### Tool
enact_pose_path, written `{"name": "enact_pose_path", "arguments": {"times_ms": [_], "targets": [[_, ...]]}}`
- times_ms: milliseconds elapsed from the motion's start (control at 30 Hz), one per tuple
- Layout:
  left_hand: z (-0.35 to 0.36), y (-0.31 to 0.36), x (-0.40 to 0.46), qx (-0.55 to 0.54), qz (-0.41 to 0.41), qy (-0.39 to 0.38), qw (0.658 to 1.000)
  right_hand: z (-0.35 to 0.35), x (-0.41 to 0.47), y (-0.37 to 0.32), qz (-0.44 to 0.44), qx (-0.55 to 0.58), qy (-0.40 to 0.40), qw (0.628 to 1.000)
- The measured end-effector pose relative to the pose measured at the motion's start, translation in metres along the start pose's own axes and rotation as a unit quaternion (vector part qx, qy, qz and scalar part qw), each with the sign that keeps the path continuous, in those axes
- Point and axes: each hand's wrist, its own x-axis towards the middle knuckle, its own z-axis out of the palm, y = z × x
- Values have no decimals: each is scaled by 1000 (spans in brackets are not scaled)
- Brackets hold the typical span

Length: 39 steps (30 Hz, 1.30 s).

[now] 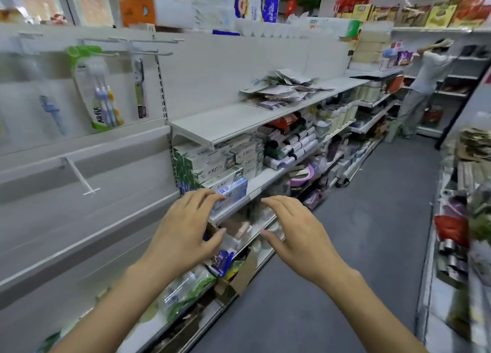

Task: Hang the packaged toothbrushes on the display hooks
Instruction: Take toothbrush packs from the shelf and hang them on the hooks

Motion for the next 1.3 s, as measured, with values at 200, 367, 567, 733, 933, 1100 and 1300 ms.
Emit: {"name": "enact_pose_path", "arguments": {"times_ms": [200,367,567,733,933,1100,1300], "targets": [[48,4,79,-9,29,-3,1000,9,32,70,34,-28,-4,999],[98,-4,161,-33,48,-9,998,24,80,138,62,-35,-8,997],[139,-13,258,-36,83,-27,996,35,144,206,92,-30,-7,995],[164,-13,323,-36,105,-23,994,44,178,252,116,-20,-6,993],[201,-7,389,-42,103,-23,994,51,213,320,126,-17,-9,992],[239,4,447,-38,77,-26,996,62,248,397,109,-9,-14,994],[278,25,527,-13,7,1,1000,72,311,504,40,0,-30,999]]}}
